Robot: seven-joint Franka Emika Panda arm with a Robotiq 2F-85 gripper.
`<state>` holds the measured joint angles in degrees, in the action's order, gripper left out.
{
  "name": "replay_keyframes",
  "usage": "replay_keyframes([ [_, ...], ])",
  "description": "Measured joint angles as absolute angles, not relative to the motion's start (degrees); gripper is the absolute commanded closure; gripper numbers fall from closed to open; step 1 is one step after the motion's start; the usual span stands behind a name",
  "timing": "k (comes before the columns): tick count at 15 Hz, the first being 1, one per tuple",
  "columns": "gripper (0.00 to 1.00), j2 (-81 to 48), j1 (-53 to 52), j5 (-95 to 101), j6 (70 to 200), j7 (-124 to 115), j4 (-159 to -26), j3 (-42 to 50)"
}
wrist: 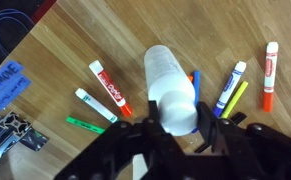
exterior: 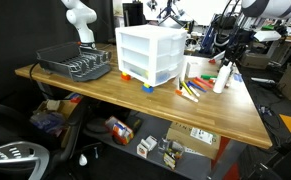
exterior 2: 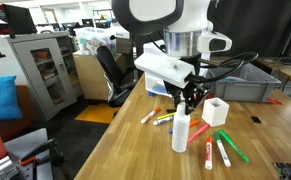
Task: Remove the lid from the white can on the table
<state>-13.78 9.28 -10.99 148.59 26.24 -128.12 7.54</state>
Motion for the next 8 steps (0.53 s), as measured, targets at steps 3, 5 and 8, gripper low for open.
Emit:
replay_keyframes([
  [3, 0.55, -14.1, 9.3, -11.0, 148.6, 26.1, -128.0, 7.4],
  [5, 0.53, -14.1, 9.4, -11.0, 148.6, 26.0, -127.8, 7.4],
  [8, 0.56, -14.1, 9.5, -10.8, 148.6, 25.9, -127.6, 7.4],
])
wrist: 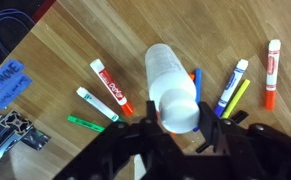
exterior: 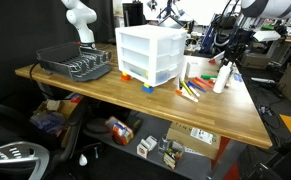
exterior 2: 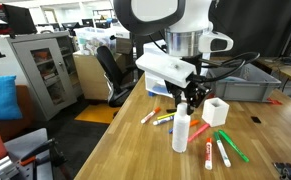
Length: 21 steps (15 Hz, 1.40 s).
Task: Remove the lid from the white can on the table
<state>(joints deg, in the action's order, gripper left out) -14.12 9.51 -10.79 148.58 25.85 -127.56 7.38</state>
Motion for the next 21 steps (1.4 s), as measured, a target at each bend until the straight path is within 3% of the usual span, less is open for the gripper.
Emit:
replay_keyframes([
  [3, 0.57, -14.1, 9.5, -10.4, 148.5, 25.7, -127.3, 7.4],
  [5, 0.67, -14.1, 9.6, -10.4, 148.3, 25.7, -127.3, 7.4],
  [6, 0.8, -14.1, 9.6, -10.4, 148.0, 25.7, -127.3, 7.4],
  [7, 0.86, -14.1, 9.7, -10.4, 147.8, 25.7, -127.3, 7.3],
  [21, 0.86, -13.4, 10.0, -9.1, 147.2, 22.6, -126.6, 6.7],
])
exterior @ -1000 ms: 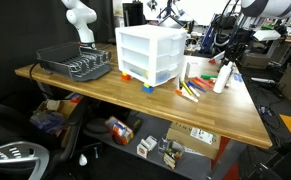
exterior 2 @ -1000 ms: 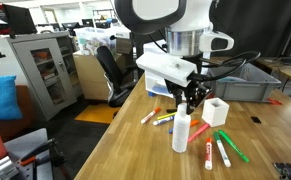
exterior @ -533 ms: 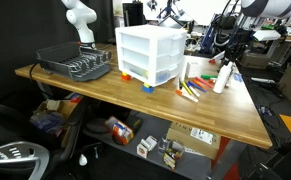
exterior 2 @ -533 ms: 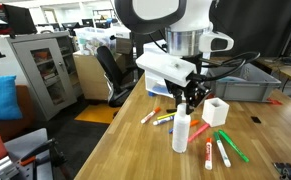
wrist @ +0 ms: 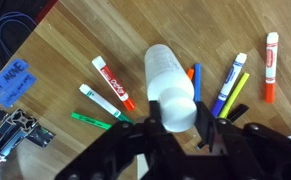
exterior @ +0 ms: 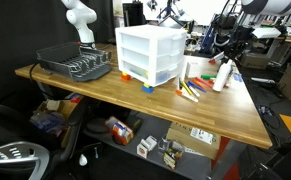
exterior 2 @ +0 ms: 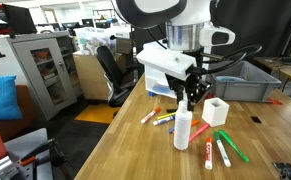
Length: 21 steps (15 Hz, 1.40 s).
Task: Remove the lid from the white can on the table
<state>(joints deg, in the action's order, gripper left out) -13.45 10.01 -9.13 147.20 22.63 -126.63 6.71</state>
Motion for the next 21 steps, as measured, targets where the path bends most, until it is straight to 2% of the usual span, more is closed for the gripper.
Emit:
replay_keyframes([
  [6, 0.86, -13.4, 11.1, -11.9, 140.7, 25.6, -126.4, 5.8],
  [15, 0.86, -13.6, 12.4, -12.9, 140.9, 28.0, -125.7, 5.9],
  [21, 0.86, -14.2, 12.3, -5.0, 145.9, 26.1, -126.2, 6.4],
])
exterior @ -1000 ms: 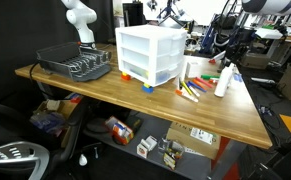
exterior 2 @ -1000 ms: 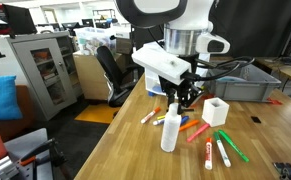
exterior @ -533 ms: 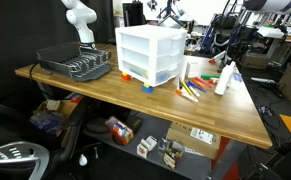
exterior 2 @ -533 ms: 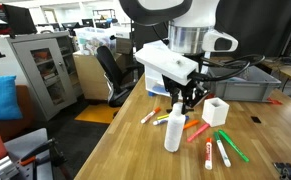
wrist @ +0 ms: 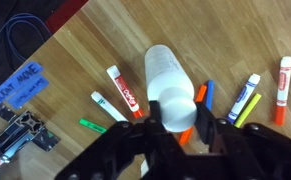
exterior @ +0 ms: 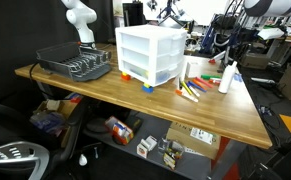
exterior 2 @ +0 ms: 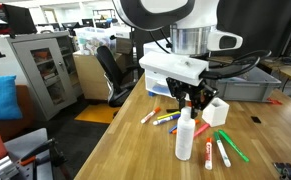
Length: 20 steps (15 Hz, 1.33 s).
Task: Remove the lid from the white can on the table
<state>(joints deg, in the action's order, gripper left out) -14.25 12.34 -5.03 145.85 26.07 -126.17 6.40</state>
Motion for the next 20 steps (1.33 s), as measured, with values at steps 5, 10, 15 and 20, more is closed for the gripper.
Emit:
replay_keyframes([
  [5, 0.86, -14.2, 12.3, -4.1, 148.7, 26.5, -126.7, 5.6],
  [10, 0.86, -14.2, 13.2, -11.0, 148.6, 29.6, -126.8, 4.1],
  [15, 0.86, -12.6, 13.6, -9.0, 147.5, 29.3, -127.9, 4.4],
  [20, 0.86, -8.1, 13.4, -8.6, 143.9, 28.5, -130.7, 4.9],
])
